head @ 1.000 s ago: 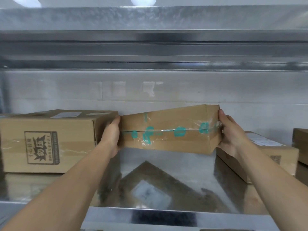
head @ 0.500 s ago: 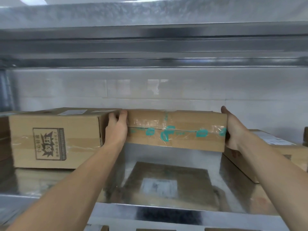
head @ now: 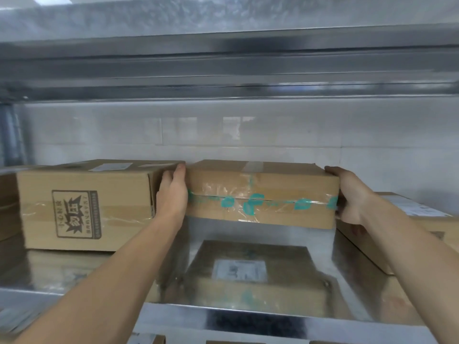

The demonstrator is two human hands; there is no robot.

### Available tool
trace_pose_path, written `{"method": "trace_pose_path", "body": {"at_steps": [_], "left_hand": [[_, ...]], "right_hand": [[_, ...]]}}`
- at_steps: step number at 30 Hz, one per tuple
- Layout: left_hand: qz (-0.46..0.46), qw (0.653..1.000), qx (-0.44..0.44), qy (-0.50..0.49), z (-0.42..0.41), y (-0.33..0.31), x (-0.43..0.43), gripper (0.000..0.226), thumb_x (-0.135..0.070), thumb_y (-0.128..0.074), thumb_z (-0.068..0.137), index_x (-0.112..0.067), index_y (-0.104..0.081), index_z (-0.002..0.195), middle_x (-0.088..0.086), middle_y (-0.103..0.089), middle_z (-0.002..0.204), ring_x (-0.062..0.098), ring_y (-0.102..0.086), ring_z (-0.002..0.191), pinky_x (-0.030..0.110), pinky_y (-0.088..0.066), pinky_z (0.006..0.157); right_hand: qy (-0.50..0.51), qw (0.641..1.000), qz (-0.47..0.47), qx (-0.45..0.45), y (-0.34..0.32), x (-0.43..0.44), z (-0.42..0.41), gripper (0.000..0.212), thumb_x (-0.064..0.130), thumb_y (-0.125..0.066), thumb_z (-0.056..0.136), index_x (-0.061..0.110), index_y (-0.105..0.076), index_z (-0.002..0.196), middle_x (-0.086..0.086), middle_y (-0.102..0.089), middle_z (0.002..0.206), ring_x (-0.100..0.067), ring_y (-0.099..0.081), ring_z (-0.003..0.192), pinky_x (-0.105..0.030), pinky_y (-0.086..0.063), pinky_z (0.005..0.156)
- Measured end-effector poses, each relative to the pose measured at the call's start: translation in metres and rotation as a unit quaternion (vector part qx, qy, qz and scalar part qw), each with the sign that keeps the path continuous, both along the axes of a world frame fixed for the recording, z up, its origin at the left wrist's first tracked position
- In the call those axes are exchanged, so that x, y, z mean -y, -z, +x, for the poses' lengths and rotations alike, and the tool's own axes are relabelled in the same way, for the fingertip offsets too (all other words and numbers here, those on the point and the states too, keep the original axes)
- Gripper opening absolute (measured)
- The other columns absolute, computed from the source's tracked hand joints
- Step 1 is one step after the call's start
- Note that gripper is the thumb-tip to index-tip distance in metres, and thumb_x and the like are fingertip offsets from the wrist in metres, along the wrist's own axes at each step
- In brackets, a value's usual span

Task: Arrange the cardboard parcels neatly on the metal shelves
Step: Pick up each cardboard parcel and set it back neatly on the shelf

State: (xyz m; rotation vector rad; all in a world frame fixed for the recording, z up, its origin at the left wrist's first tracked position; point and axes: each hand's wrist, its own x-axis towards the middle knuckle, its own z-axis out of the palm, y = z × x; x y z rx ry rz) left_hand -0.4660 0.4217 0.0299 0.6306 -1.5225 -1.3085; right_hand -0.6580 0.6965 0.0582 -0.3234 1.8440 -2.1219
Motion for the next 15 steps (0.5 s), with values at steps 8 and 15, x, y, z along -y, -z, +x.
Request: {"method": "trace_pose_path", "body": {"at_steps": [8,15], "left_hand": [[0.023,0.998,0.014,0.054,-0.0047,-0.0041,0.002,0.088,-0.081,-0.041,0.068,-0.03,-0.057,0.138,-0.005,-0.06,0.139,0.024,-0.055,0.128,0.048,-0.037,0.115],[0.001,0.998,0.045,0.052,-0.0049,-0.0062,0.0007,0.064,-0.064,-0.039,0.098,-0.025,-0.051,0.147,-0.004,-0.052,0.149,0.022,-0.047,0.136,0.043,-0.031,0.118]], "right_hand": [[-0.041,0.998,-0.019,-0.047,0.0006,-0.0079,-0.0061,0.039,0.014,-0.043,0.097,0.02,-0.07,0.123,0.001,-0.062,0.102,-0.021,-0.053,0.09,-0.035,-0.045,0.078],[-0.03,0.995,-0.072,-0.063,0.0017,-0.0076,0.002,0.023,0.018,-0.047,0.101,0.018,-0.066,0.114,0.003,-0.063,0.1,-0.024,-0.059,0.083,-0.037,-0.05,0.066]]}}
